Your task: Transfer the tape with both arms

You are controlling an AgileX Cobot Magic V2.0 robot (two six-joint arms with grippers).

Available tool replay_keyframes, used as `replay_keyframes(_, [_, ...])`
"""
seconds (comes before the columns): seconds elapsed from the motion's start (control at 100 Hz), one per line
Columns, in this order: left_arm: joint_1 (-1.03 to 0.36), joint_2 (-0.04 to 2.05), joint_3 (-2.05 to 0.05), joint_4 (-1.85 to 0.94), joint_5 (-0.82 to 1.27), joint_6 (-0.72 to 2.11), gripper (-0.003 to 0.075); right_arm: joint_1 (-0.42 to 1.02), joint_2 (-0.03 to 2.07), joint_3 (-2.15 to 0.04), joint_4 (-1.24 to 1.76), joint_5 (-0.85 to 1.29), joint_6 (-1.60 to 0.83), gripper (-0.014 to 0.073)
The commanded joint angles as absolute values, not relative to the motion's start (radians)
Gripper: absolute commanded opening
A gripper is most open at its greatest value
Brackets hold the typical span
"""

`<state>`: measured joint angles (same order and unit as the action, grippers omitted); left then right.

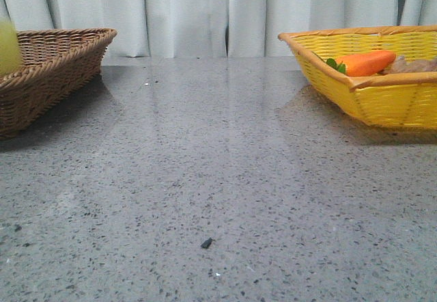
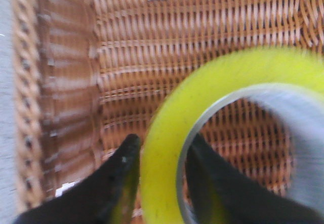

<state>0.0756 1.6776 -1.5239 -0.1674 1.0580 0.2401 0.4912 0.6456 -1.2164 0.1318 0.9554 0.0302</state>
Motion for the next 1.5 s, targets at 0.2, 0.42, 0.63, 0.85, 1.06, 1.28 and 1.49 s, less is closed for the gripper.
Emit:
replay_keyframes(0.2, [0.074,1.556,-1.418,-0.316,0.828,0.243,0.0489,0.49,0.651,-1.237,0.127,0.905,0.026,-0.0067])
replay_keyframes(0.42, [-0.016,1.203,-1.147,-0.355,0.404,0.295,0.0361,0.49,0.509,-1.094,0.015,0.741,0.0,-0.0067])
replay_keyframes(0.63, [-0.176,0.772,-0.806,-0.355,0.263,0.305,0.0286,0.49,0.268,-0.756,-0.191,0.389,0.0,-0.0067])
replay_keyframes(0.85, [-0.243,0.273,-0.453,-0.355,0.236,0.305,0.0166,0.49,0.202,-0.523,-0.195,0.111,0.0,-0.0067])
replay_keyframes(1.06, [-0.245,0.023,-0.314,-0.386,0.362,0.226,-0.0021,0.488,0.215,-0.456,-0.197,0.077,0.0,-0.0067])
replay_keyframes(1.28, [-0.245,0.148,-0.317,-0.488,0.29,0.229,-0.0021,0.488,0.215,-0.434,-0.189,0.092,0.0,-0.0067])
replay_keyframes(1.49, [-0.245,0.151,-0.317,-0.488,0.263,0.229,-0.0021,0.488,0.215,-0.432,-0.194,0.098,0.0,-0.0067])
